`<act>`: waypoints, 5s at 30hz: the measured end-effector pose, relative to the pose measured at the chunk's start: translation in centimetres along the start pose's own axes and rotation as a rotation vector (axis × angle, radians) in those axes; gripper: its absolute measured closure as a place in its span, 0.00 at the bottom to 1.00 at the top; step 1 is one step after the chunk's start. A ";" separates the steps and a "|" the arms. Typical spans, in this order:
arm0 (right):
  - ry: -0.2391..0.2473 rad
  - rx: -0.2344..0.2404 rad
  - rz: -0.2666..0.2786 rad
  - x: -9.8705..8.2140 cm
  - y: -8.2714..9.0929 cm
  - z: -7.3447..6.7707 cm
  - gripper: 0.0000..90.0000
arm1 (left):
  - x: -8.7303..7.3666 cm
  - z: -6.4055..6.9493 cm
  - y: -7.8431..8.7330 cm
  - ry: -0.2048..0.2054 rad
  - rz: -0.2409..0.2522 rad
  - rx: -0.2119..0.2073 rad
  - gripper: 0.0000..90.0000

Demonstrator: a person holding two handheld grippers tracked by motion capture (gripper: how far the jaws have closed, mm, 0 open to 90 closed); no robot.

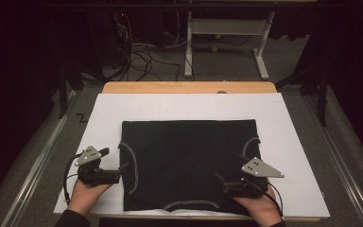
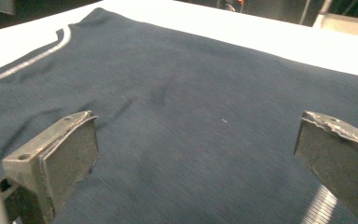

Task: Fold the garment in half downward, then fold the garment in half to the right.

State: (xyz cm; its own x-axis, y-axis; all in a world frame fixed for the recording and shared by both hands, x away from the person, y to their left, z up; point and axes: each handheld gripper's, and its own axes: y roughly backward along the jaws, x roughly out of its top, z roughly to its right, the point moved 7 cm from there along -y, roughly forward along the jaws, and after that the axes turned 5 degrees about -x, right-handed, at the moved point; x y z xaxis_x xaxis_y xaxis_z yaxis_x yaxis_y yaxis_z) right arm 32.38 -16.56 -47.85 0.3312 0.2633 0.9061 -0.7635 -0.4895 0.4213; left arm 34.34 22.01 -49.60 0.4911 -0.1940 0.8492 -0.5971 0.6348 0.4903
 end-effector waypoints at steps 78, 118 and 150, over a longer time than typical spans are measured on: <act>0.180 0.336 -0.105 2.5 -8.7 -19.8 0.00 | 4.4 -12.0 -9.7 0.192 -0.228 0.017 0.08; 0.305 0.429 -0.330 0.8 -10.7 -25.5 0.21 | 3.7 -10.1 -8.7 0.129 -0.084 0.080 0.88; 0.374 0.276 -0.327 1.0 -11.6 -25.0 0.76 | 3.6 -10.0 -8.7 0.117 -0.082 0.092 0.88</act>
State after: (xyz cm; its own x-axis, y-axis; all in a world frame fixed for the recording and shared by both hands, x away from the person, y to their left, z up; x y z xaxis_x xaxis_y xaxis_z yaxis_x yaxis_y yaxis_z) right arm 27.71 10.19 -52.83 0.2688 0.6895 0.6725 -0.4641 -0.5191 0.7177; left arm 47.63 23.26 -52.71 0.6083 -0.1504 0.7793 -0.6045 0.5485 0.5777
